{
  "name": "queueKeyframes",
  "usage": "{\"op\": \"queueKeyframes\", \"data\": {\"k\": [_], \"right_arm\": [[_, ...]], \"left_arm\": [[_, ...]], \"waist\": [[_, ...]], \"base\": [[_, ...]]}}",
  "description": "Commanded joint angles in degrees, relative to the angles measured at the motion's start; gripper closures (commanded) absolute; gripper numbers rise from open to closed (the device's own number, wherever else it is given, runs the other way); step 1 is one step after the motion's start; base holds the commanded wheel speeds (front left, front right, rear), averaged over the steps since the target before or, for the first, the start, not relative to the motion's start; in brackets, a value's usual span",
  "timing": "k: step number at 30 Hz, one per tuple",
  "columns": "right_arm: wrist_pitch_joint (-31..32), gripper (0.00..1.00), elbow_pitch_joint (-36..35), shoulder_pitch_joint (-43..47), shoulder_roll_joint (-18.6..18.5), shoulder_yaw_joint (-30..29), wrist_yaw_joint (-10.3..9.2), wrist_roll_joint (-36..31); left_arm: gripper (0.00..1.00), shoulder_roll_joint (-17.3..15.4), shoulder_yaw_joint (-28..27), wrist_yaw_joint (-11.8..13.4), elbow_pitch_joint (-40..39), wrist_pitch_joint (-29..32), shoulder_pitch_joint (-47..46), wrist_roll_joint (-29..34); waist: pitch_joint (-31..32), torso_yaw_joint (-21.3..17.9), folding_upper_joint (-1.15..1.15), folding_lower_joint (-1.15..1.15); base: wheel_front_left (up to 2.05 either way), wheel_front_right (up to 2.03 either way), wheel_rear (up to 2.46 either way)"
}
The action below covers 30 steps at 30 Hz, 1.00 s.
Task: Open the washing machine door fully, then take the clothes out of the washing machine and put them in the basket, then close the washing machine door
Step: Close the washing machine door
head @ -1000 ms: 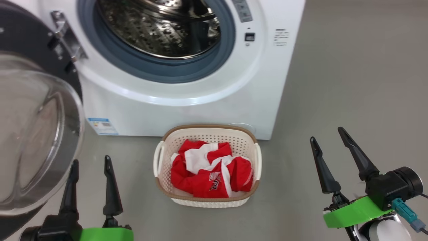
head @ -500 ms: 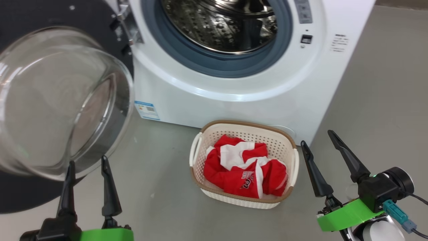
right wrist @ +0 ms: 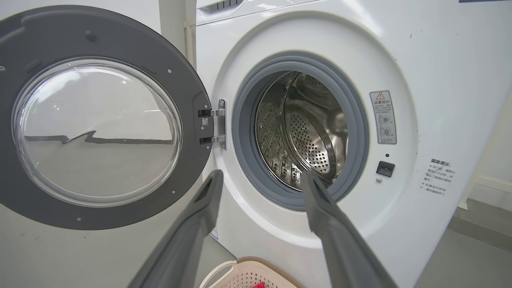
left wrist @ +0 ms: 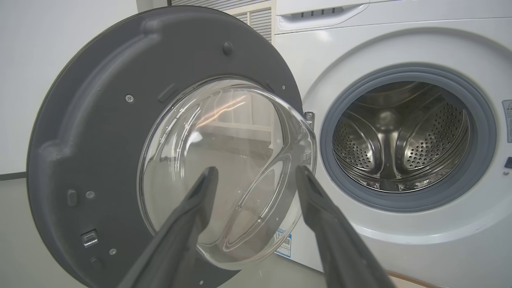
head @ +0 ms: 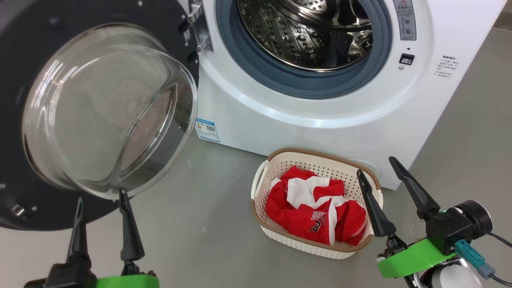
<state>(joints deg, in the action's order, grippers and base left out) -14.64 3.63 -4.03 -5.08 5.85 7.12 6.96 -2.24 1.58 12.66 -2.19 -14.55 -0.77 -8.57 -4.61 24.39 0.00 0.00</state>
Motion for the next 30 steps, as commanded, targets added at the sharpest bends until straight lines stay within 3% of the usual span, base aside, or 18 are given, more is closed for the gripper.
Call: {"op": "queueKeyframes", "data": {"k": [1, 7, 8, 9, 21, 30], "right_arm": [[-0.4, 0.00, -1.2, -1.4, 0.0, 1.5, 0.36, -0.4], [-0.4, 0.00, -1.2, -1.5, 0.0, 1.8, 0.36, -0.2], [-0.4, 0.00, -1.1, -1.5, 0.0, 1.8, 0.36, -0.2], [-0.4, 0.00, -1.1, -1.5, 0.0, 1.8, 0.36, -0.2], [-0.4, 0.00, -0.8, -1.4, -0.3, 0.9, 0.36, 0.0], [-0.4, 0.00, -0.6, -1.2, -0.6, -0.8, 0.36, -0.7]], "left_arm": [[0.00, -0.6, -1.8, 0.4, -1.5, -0.4, -0.3, -0.2], [0.00, -0.7, -2.0, 0.5, -1.6, -0.4, -0.2, -0.3], [0.06, -0.7, -2.0, 0.4, -1.8, -0.4, -0.3, -0.3], [1.00, -0.9, -1.9, 0.4, -2.0, -0.4, -0.4, 0.0], [1.00, -1.6, -6.9, 0.9, -8.8, -0.4, -5.5, 1.5], [1.00, -3.9, -18.8, -2.1, -8.4, -0.4, -16.4, -6.7]], "waist": [[0.1, 0.2, 0.00, 0.00], [0.0, 0.0, 0.00, 0.00], [-0.1, -0.1, 0.00, 0.00], [-0.1, -0.2, 0.00, 0.00], [-0.2, -1.5, 0.00, 0.00], [-0.3, -2.6, 0.00, 0.00]], "base": [[0.00, 0.00, 0.00], [0.00, 0.00, 0.00], [0.00, 0.00, 0.00], [0.00, 0.00, 0.00], [0.00, 0.00, 0.00], [0.00, 0.00, 0.00]]}}
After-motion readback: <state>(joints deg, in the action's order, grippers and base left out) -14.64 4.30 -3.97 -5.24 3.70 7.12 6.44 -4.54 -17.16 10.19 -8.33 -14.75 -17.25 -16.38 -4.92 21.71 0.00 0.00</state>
